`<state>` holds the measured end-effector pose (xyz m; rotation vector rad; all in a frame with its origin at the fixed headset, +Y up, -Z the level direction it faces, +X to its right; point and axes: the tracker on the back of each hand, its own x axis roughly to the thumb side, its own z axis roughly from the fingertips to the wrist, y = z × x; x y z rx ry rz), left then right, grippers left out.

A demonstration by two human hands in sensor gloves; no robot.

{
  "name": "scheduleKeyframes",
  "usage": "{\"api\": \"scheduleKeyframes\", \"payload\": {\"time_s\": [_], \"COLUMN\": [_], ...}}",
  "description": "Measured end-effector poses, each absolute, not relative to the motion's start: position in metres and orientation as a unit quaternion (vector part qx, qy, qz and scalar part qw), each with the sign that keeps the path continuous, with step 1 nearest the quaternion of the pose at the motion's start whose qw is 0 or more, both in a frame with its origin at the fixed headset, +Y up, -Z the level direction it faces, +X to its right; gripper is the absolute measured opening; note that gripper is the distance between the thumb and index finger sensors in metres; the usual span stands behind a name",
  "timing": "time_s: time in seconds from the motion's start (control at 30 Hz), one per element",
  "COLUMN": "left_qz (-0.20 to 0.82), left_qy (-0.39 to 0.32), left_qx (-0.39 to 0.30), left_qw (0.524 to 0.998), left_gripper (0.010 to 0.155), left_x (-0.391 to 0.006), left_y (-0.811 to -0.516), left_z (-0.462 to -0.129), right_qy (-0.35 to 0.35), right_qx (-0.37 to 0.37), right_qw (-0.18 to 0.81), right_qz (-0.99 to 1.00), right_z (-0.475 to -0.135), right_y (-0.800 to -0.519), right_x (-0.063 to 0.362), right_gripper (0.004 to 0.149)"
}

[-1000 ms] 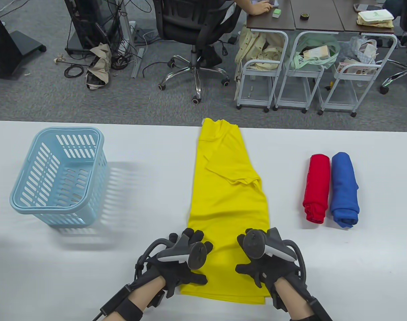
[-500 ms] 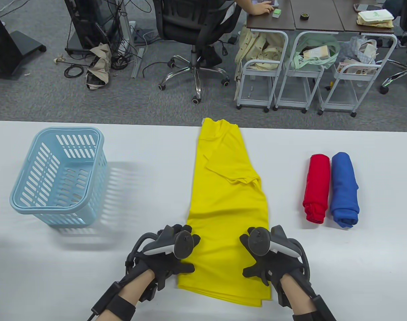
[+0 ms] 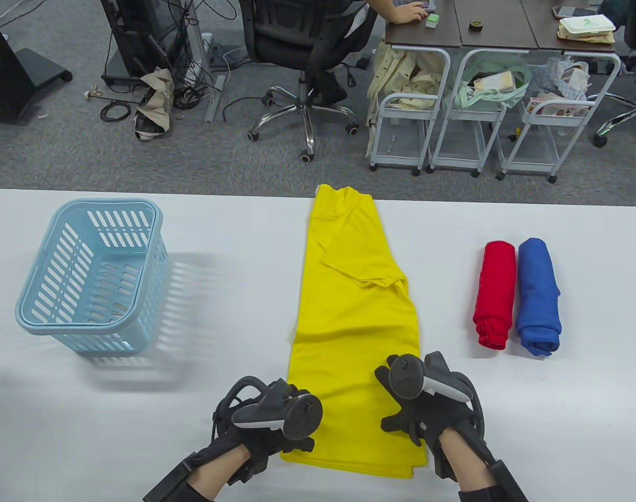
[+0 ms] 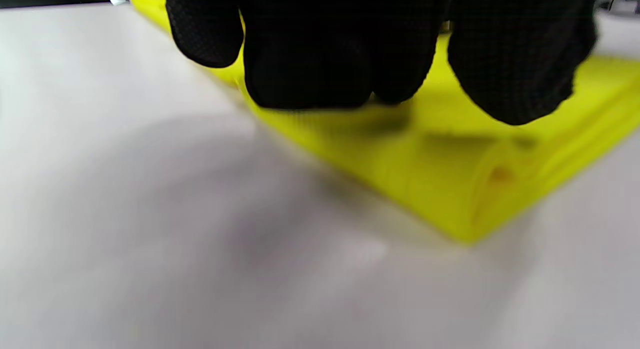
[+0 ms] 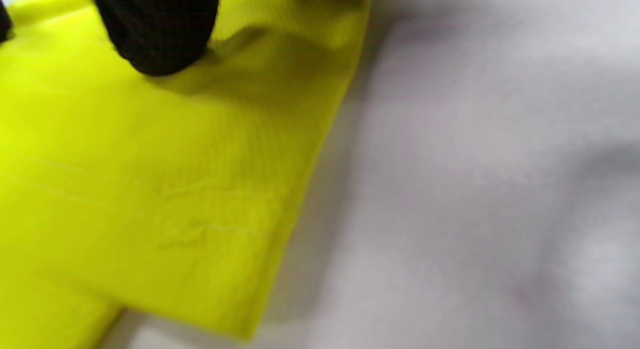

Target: Roll t-shirt into tight roll

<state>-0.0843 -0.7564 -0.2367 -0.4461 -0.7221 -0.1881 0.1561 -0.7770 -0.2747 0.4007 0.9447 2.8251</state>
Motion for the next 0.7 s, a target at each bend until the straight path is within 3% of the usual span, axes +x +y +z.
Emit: {"api": "scheduleKeyframes", "payload": {"time_s": [0.03, 0.23, 0.33, 0.43, 0.5, 0.7], "left_qz": [-0.102, -0.121, -0.139, -0.164, -0.165, -0.158], "left_qy": [-0.353, -0.358, -0.359, -0.361, -0.361, -0.357], "left_qx": [-0.191, -0.217, -0.217, -0.218, -0.222, -0.221], "left_qw": [0.910, 0.900, 0.897, 0.892, 0.891, 0.894], "left_gripper": [0.067, 0.078, 0.081, 0.085, 0.085, 0.077], "left_x": [-0.083, -0.082, -0.079, -0.076, -0.075, -0.074], "left_y": [-0.754, -0.754, -0.754, -0.755, -0.755, -0.755], "left_z": [-0.234, -0.232, -0.230, -0.228, -0.228, -0.230], "right_qy": [0.312, 0.233, 0.213, 0.243, 0.268, 0.280], "right_qx": [0.131, 0.074, 0.130, 0.198, 0.199, 0.207], "right_qw": [0.065, -0.045, 0.015, 0.073, 0.012, -0.137], "right_qz": [0.939, 0.968, 0.968, 0.947, 0.942, 0.927], "right_z": [-0.275, -0.264, -0.254, -0.248, -0.245, -0.228], "right_y": [-0.777, -0.750, -0.733, -0.734, -0.745, -0.756], "right_x": [0.156, 0.158, 0.158, 0.147, 0.138, 0.116], "right_gripper": [0.092, 0.084, 0.066, 0.046, 0.052, 0.093]}}
